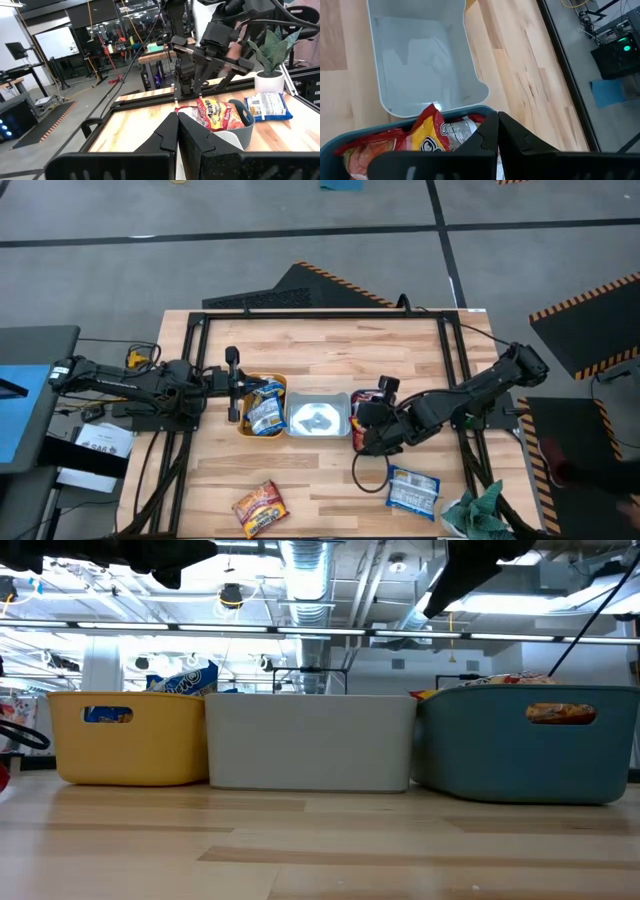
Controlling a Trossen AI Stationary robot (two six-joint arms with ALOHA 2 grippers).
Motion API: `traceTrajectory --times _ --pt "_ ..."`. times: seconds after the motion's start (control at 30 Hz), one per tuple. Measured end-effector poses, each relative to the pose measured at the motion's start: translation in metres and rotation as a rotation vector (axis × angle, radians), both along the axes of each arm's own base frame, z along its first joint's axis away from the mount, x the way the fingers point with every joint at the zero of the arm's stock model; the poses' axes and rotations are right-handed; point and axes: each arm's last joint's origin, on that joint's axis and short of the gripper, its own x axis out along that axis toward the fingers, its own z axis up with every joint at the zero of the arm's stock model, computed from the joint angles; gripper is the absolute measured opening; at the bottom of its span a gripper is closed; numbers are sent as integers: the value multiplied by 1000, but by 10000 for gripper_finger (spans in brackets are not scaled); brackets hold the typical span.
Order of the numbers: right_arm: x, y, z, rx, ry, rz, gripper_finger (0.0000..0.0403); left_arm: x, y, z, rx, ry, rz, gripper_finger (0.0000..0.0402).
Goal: Sort Maruchan noodles
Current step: Put the blue noodle pack into the yellow bin
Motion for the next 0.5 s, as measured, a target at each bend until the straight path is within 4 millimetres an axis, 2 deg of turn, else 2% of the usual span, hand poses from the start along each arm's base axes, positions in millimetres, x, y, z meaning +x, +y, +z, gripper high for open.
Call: traceTrajectory --times 0.5 --pt "2 -1 1 8 -18 -6 27 0 0 0 -2 0 0 0"
